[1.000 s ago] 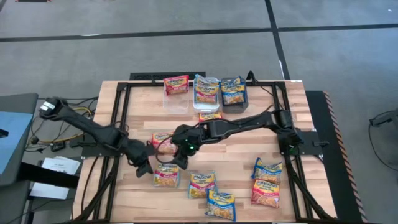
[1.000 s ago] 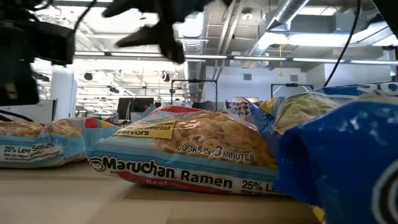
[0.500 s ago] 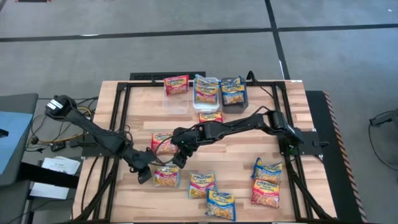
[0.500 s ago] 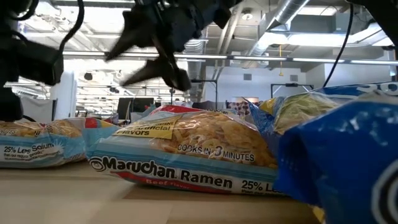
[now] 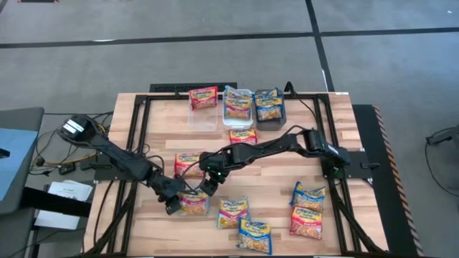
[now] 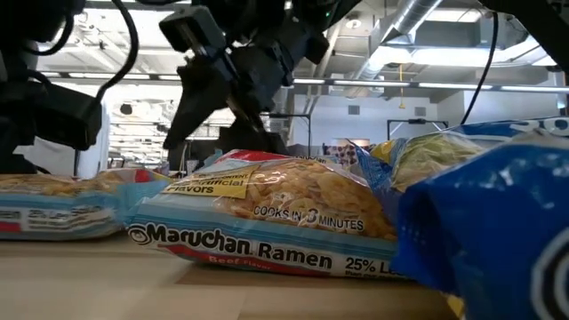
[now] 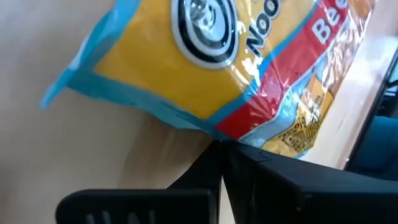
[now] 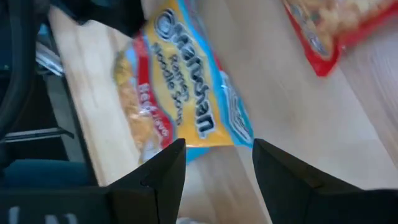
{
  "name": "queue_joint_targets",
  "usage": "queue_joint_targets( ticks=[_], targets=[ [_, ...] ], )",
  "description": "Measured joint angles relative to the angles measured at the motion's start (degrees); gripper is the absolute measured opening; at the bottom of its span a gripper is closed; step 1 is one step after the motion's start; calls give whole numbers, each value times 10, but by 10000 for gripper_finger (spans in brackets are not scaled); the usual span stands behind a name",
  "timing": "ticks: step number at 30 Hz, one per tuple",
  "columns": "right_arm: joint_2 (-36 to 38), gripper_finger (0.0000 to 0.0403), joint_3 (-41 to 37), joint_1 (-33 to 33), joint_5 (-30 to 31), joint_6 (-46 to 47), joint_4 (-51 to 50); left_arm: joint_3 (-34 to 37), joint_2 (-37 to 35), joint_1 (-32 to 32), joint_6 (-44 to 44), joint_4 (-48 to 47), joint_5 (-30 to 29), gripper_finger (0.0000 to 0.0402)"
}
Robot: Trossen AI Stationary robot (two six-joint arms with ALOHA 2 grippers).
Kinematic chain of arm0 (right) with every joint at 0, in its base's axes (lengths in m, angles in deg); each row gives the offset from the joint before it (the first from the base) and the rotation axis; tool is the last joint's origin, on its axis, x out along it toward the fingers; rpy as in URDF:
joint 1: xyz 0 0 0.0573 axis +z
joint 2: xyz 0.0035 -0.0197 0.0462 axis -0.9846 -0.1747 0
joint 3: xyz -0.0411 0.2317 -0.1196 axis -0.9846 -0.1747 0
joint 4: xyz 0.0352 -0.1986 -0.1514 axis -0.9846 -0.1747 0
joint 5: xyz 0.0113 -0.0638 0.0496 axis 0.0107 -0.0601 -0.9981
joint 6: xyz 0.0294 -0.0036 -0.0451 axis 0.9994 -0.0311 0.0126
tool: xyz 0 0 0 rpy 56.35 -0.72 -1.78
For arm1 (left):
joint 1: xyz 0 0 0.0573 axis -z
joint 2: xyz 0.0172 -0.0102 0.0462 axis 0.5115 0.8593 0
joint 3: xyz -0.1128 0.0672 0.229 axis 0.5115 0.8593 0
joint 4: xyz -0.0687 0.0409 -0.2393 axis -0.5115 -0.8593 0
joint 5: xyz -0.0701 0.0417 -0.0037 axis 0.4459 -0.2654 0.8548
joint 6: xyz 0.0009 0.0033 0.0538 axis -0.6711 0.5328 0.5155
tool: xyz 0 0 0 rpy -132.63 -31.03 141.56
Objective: Sort Maruchan noodles
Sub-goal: Put the light blue noodle pack into the white bin
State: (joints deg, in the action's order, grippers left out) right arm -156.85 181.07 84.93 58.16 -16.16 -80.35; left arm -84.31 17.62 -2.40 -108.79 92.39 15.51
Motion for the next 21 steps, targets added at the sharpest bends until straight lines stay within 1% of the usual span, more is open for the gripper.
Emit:
queue_joint_targets(
  ticks=[3,7,13,17,21],
  targets=[
    [2,210,2,0,4,-26,7,0,10,-16,18,9,13,0],
    [1,210,1,0,28,-78,13,1,11,-38,43,11,12,0],
    [2,210,1,-3,35,-153,21,1,11,-72,77,10,13,0],
    [2,210,1,-3,35,-151,19,1,11,-88,80,12,12,0],
    [2,210,1,-2,35,-125,-2,1,11,-96,93,25,13,0]
  ],
)
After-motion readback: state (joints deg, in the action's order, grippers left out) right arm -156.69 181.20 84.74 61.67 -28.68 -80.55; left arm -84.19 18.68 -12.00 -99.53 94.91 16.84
